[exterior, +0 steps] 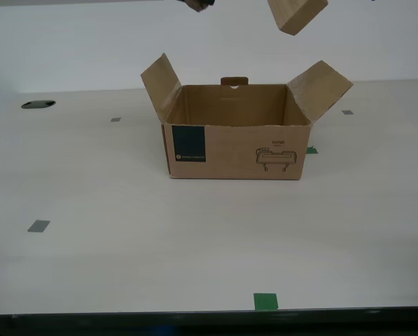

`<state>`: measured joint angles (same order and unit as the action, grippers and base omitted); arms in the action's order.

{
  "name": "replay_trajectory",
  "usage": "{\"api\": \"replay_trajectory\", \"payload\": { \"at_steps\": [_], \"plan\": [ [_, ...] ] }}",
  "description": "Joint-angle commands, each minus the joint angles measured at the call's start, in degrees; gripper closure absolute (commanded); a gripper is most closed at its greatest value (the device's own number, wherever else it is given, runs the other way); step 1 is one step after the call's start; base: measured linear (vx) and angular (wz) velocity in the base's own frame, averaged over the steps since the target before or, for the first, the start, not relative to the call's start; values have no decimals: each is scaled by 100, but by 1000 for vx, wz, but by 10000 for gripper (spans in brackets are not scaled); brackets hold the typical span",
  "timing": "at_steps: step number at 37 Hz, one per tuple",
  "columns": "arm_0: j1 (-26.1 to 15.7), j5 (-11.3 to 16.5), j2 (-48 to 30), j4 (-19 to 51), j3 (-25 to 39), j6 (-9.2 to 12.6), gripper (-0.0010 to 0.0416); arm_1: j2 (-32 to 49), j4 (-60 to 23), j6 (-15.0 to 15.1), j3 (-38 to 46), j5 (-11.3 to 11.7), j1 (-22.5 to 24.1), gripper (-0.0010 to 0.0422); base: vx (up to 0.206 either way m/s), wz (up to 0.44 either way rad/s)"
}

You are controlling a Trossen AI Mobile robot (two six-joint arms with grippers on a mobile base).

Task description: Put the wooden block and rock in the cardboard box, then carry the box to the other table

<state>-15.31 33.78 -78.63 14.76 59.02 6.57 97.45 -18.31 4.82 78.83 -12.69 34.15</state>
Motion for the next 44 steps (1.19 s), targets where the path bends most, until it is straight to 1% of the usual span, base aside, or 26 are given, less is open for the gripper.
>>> {"api": "replay_trajectory", "payload": {
  "at_steps": [1,5,9,11,13,15,19,23,25,33,42,44],
  "plan": [
    [-87,-151,7,-297,-190,92,407,216,39,-17,7,-26,50,413,0,0],
    [-90,-245,7,-339,-361,146,407,415,33,13,-9,-35,114,412,0,0],
    [-92,-267,7,-380,-511,166,407,520,44,72,-24,-35,136,412,0,0],
    [-96,-284,7,-457,-592,181,407,542,48,219,-26,-33,153,412,0,0],
    [-98,-415,7,-623,-719,197,407,542,94,424,-72,-33,181,413,0,0],
    [-103,-516,7,-828,-850,223,407,542,243,549,-168,-33,197,412,0,0],
    [-114,-710,7,-1211,-1108,245,407,540,391,492,-313,-33,221,412,0,0],
    [-125,-754,7,-1554,-1327,313,407,638,610,468,-461,-31,243,412,0,0],
    [-125,-776,7,-1707,-1414,315,407,664,662,540,-520,-28,313,413,0,0],
    [-136,-785,-90,-2446,-1770,334,407,1080,855,575,-590,-28,472,412,0,0],
    [-232,-793,-627,-3530,-2092,356,407,1259,946,645,-601,-22,529,412,0,0],
    [-245,-791,-765,-3755,-2096,361,407,1257,946,721,-612,-22,529,412,0,0]
  ]
}}
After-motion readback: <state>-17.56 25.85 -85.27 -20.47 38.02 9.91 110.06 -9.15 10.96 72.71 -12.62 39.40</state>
